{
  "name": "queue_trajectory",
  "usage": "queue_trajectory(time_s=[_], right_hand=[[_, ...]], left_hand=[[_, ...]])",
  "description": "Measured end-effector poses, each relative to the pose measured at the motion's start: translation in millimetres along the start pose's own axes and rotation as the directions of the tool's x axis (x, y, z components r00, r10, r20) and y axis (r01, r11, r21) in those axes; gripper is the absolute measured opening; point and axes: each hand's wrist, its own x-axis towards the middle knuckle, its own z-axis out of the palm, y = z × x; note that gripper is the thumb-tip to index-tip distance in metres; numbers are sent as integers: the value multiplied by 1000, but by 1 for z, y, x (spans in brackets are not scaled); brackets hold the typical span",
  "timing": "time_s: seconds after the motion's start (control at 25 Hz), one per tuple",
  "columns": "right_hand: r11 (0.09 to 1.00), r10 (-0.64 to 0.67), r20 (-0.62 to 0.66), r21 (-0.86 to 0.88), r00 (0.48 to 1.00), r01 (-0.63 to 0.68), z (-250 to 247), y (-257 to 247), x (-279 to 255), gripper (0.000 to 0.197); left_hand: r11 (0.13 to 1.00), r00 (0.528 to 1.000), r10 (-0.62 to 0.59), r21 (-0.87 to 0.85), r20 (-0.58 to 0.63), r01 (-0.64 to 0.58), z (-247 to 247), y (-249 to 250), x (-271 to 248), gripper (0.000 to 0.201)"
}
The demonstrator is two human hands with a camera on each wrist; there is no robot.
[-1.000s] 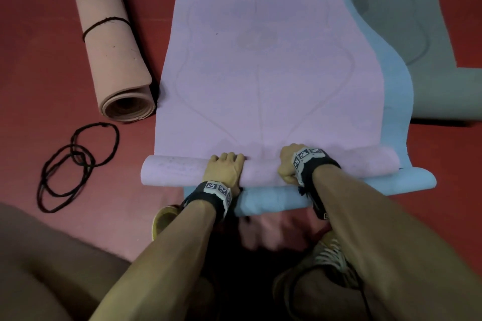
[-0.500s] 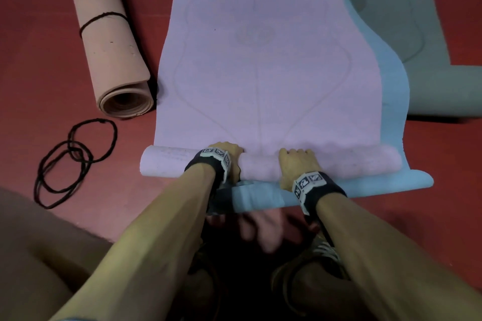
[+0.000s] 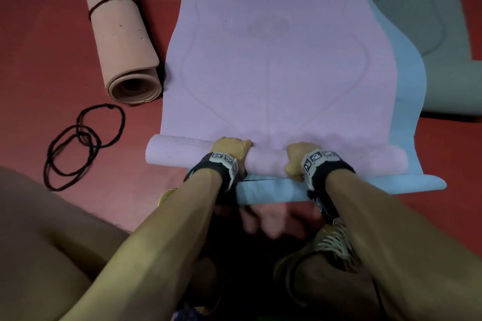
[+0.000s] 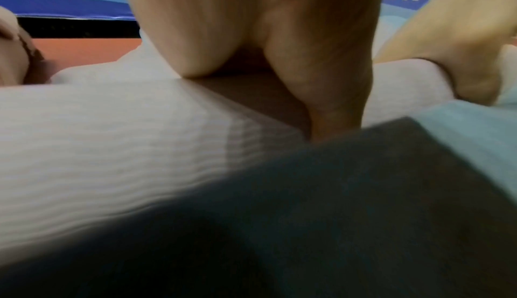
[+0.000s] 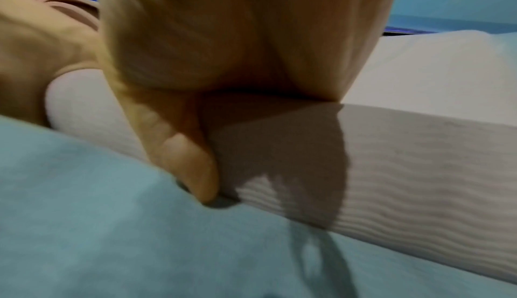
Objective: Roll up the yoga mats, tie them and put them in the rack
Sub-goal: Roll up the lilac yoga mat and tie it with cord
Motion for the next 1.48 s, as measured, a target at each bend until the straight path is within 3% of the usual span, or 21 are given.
queue_trajectory(time_s=[0.16,0.28,0.36,0.48,0.56,0.68,0.8,0.92,1.04,1.12,1.2,1.32,1.4,1.48], right_hand=[[984,-96,-248,-170,964,55,27,4,-8,64],[968,-109,-316,-251,943,27,35,2,-12,61],[976,-94,-286,-213,954,33,31,2,-7,50],[986,-96,-206,-157,974,63,13,1,-1,38],[994,-53,-68,-94,996,46,-4,0,0,35],[1000,-16,111,-22,994,18,-23,-2,6,27],[1000,-22,99,-11,995,23,-18,0,7,40],[997,-60,-126,-64,990,52,7,6,2,54],[977,-115,-271,-206,956,59,25,8,-3,68],[974,-99,-311,-224,945,28,28,7,-2,66],[975,-86,-293,-220,952,20,24,4,2,60],[978,-100,-204,-202,974,58,8,3,11,52],[983,-83,-131,-172,988,60,-7,4,16,51],[992,-58,-45,-114,997,52,-18,4,20,57]], left_hand=[[994,978,-92,76,186,79,-16,0,15,71],[978,941,-147,188,303,92,-24,13,21,65],[980,963,-151,165,222,115,-11,14,17,71],[999,999,-43,-13,5,43,11,-1,-2,79],[999,994,-31,21,-108,34,15,-3,-15,78],[998,990,-47,42,-134,53,16,4,-16,73],[999,997,-37,-13,-68,36,8,-2,-9,77],[1000,997,-26,-3,68,26,-10,-3,3,84],[977,942,-180,160,282,139,-27,12,18,106],[959,906,-269,177,328,221,-28,19,24,78],[975,952,-216,94,217,199,-19,12,19,70],[995,996,-94,-21,9,94,-1,-5,4,85],[998,992,-54,25,-116,58,5,-3,-6,83],[993,983,-79,71,-167,92,10,2,-8,79]])
